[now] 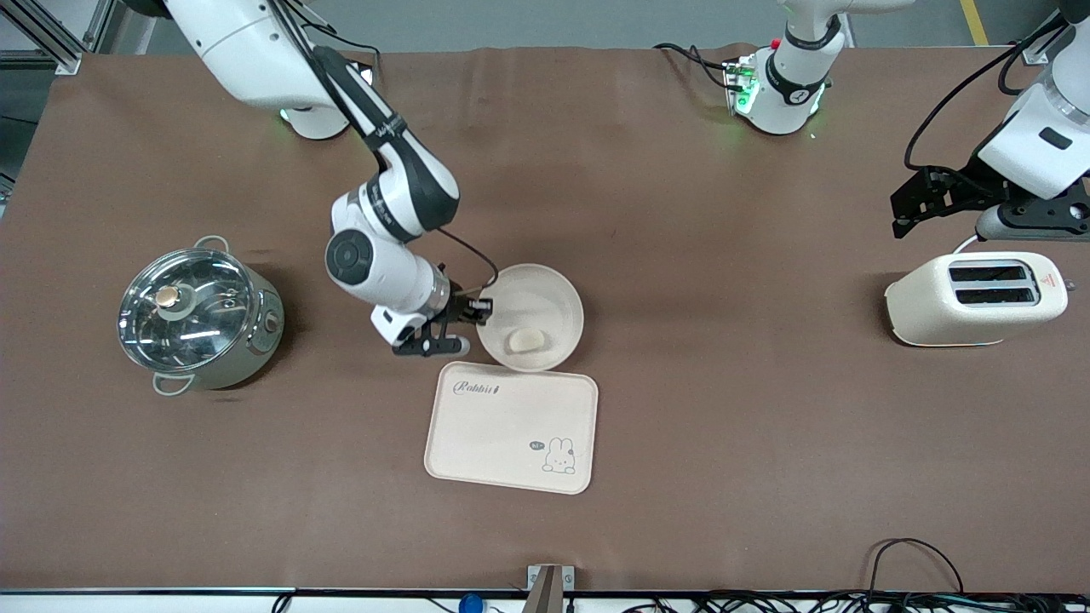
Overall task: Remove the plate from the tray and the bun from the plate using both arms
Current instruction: 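Lift the plate off the tray and set it beyond the tray, then release the plate with the right gripper while the left gripper reaches the bun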
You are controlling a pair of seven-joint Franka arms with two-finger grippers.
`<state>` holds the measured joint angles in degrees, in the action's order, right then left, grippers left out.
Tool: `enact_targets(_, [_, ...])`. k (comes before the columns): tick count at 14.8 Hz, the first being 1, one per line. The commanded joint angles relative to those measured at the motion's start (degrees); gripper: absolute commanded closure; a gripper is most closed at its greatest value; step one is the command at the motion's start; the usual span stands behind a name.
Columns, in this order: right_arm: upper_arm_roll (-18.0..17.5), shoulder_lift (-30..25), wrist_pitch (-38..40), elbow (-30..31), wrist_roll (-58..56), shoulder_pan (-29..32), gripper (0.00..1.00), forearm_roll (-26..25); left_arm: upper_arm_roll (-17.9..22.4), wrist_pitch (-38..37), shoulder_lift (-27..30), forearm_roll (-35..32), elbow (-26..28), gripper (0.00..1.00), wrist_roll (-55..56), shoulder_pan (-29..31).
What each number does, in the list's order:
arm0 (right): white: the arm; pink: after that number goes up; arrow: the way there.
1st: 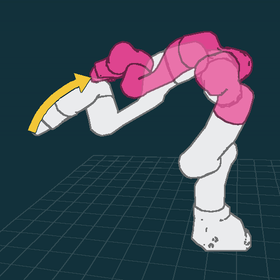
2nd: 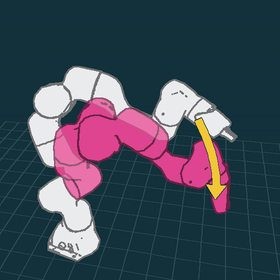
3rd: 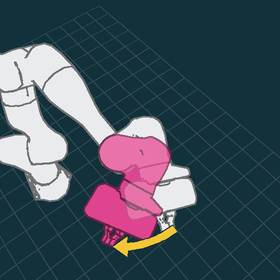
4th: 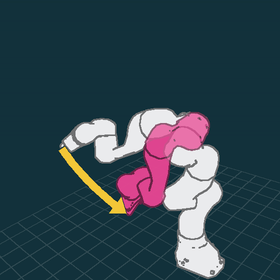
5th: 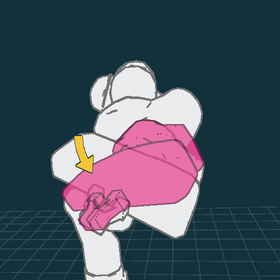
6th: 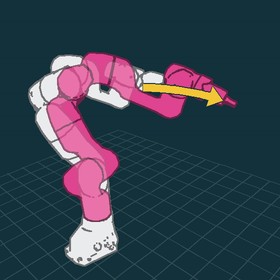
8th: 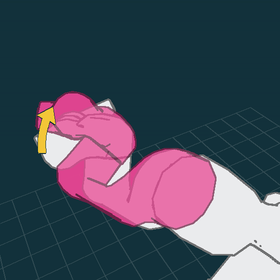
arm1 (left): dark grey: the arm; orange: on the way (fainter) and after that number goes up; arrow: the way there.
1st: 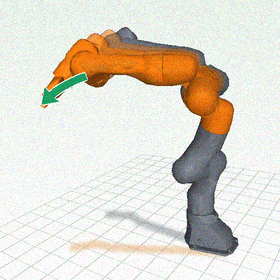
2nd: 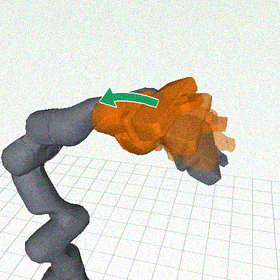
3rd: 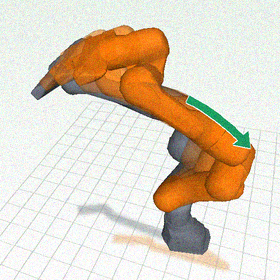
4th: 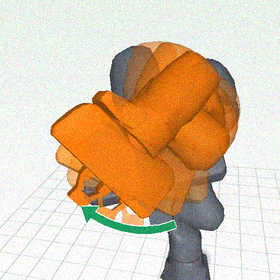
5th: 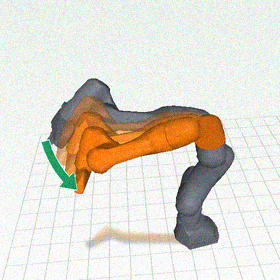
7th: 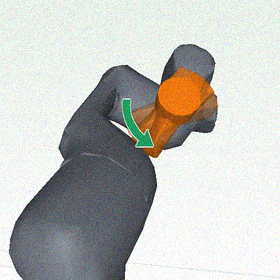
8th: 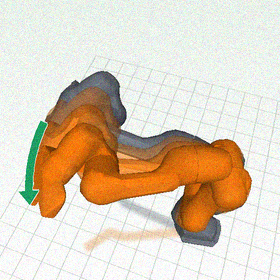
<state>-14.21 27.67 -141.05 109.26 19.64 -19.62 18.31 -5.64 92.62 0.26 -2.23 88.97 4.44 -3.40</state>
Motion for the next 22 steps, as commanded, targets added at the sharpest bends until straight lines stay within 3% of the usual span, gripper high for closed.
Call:
enact_targets(1, [-4.0,-3.6,-11.0,11.5,-1.4,0.6,1.00,1.7,-0.1,-0.9,-0.1,0.1,-0.7,0.00,-0.7,0.2])
enact_targets(3, [-4.1,-2.7,-17.8,14.1,-2.8,-0.1,1.00,1.6,-0.1,-0.9,-0.1,0.2,-0.7,0.00,-0.2,0.1])
enact_targets(7, [-4.1,-2.3,-17.7,15.3,-8.5,1.8,0.98,1.6,-0.2,-1.5,-0.1,-0.7,-0.5,0.00,-0.4,-0.3])
enact_targets(8, [-4.1,-2.3,-16.7,15.4,-8.6,1.9,0.78,1.6,-0.2,-2.2,-0.1,-0.7,-0.5,0.00,-0.2,-0.4])
enact_targets(9, [-4.1,-2.4,-15.3,15.3,-8.5,2.0,0.43,1.7,-0.4,-3.3,0.0,-0.6,-0.4,0.00,0.2,-0.5])
enact_targets(11, [-4.1,-2.4,-14.4,15.2,-8.0,1.9,0.04,2.2,-0.6,-4.6,0.1,-0.4,0.1,0.00,0.3,-0.4])
enact_targets(14, [-3.9,-3.6,-10.2,13.1,-7.5,2.2,0.00,2.3,-0.6,-4.6,0.0,0.2,0.1,0.00,0.4,-0.3])
enact_targets(17, [-3.4,-6.9,2.4,6.1,-6.3,5.3,0.00,2.2,-1.0,-4.5,0.1,0.3,0.2,0.00,0.1,-0.7])
enact_targets(20, [-3.2,-9.6,12.9,0.2,-6.6,10.6,0.00,0.6,-3.9,-3.9,-1.1,4.1,1.4,0.00,3.2,-0.6])
enact_targets(22, [-3.3,-10.4,16.7,-3.3,-7.1,14.9,0.00,-3.1,-6.8,1.9,-3.5,8.3,2.9,0.00,7.0,-2.1])
